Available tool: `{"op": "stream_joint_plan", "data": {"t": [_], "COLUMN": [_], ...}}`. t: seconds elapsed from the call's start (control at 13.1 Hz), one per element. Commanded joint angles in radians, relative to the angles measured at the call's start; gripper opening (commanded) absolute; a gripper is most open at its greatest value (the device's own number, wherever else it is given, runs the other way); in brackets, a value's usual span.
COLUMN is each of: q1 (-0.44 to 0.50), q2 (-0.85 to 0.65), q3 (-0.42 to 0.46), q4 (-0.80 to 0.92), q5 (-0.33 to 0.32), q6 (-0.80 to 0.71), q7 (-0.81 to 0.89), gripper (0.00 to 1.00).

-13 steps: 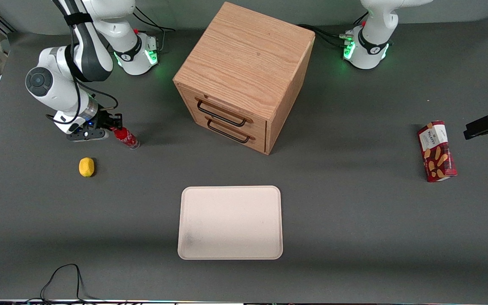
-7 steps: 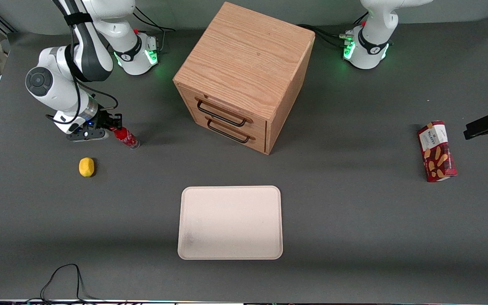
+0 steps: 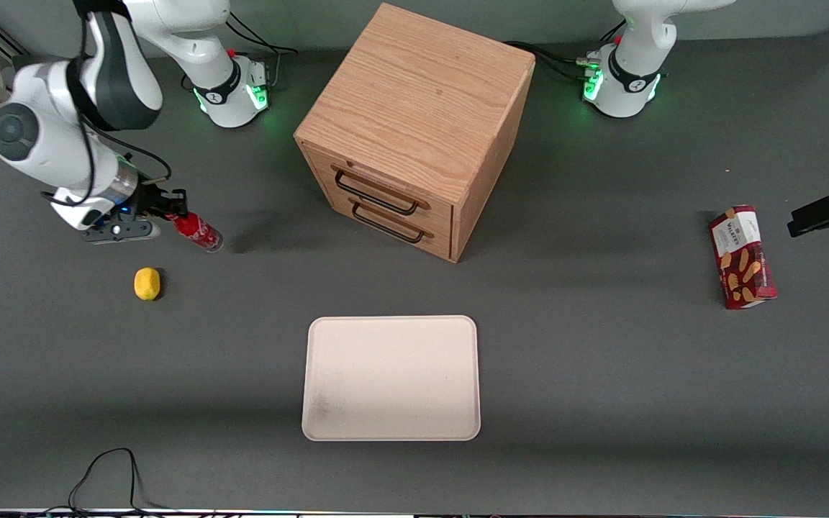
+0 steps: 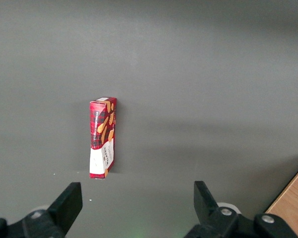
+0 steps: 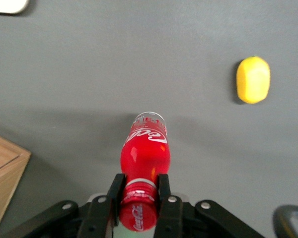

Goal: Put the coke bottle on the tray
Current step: 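Lift the bottle and carry it with the right gripper toward the white tray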

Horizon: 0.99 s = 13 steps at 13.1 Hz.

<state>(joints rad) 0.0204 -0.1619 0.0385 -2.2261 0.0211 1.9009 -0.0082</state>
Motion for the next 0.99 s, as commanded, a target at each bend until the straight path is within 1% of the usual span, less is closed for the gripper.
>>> {"op": "stream_joint_plan", "data": {"t": [0.0,0.23,0.46,0.68,0.91], "q1": [-0.002,-0.003,0.0,0.006,0.016], "q2": [0.076,0.16,0.295,0.459,0.628], "q3": [-0.005,-0.006,-0.005,0.003,0.075], "q4": [0.272,0.515,0.76,0.96,1.133], "q5": [-0.01,-0.013,-0.035,-0.046,-0.076], "q6": [-0.242,-0.425,-0.551,-0.592,-0.595], "q7": [0.014,0.02,0.025,0.135,0.209], "gripper": [0.0,0.0,0.0,0.0,0.0]}}
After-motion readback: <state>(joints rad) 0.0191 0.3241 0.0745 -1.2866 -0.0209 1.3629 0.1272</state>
